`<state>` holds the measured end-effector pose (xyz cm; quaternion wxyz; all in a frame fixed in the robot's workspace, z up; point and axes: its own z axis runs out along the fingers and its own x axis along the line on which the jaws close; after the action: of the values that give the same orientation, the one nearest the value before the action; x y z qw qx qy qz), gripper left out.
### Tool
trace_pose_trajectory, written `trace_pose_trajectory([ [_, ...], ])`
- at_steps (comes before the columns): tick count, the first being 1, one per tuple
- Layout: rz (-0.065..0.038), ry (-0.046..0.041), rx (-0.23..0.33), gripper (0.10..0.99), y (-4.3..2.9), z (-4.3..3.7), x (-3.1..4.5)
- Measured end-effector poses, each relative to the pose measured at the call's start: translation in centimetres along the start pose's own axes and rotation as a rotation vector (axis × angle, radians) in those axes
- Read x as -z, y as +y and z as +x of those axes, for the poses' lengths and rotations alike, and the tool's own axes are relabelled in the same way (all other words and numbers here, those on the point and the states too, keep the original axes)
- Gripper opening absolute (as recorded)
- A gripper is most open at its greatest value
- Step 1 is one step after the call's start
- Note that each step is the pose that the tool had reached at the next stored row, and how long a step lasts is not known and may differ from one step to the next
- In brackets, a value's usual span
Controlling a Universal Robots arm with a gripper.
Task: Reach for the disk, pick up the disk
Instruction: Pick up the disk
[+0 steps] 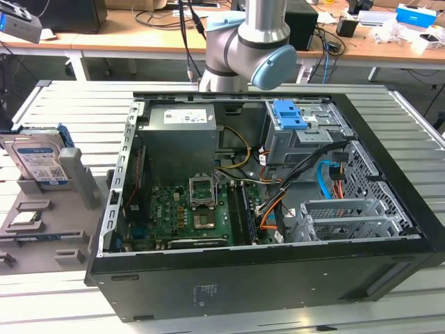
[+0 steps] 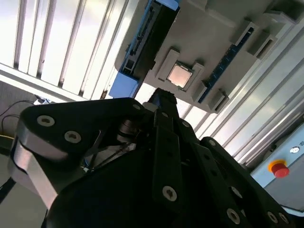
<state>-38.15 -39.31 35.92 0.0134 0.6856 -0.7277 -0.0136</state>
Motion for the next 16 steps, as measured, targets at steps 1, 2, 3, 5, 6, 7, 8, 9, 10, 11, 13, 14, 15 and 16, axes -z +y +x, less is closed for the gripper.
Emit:
trace_pose_trajectory([
  [1,0.0,-0.0005,-0.013,0.106,0.0,0.0,0.0],
  [2,0.0,-0.0009,-0.025,0.106,0.0,0.0,0.0],
  [3,0.0,-0.0013,-0.038,0.106,0.0,0.0,0.0],
  [5,0.0,-0.0018,-0.052,0.106,0.0,0.0,0.0],
  [6,0.0,-0.0018,-0.054,0.106,0.0,0.0,0.0],
  [7,0.0,-0.0019,-0.054,0.106,0.0,0.0,0.0],
  [8,0.0,-0.0019,-0.054,0.106,0.0,0.0,0.0],
  [9,0.0,-0.0019,-0.055,0.106,0.0,0.0,0.0],
  [10,0.0,-0.0019,-0.055,0.106,0.0,0.0,0.0],
  [11,0.0,-0.0019,-0.055,0.114,0.0,0.0,0.0],
  [13,0.0,-0.0019,-0.055,0.169,0.0,0.0,0.0],
  [14,0.0,-0.0019,-0.055,0.235,0.0,0.0,0.0],
  [15,0.0,-0.0019,-0.056,0.298,0.0,0.0,0.0],
  [16,0.0,-0.0019,-0.056,0.298,0.0,0.0,0.0],
])
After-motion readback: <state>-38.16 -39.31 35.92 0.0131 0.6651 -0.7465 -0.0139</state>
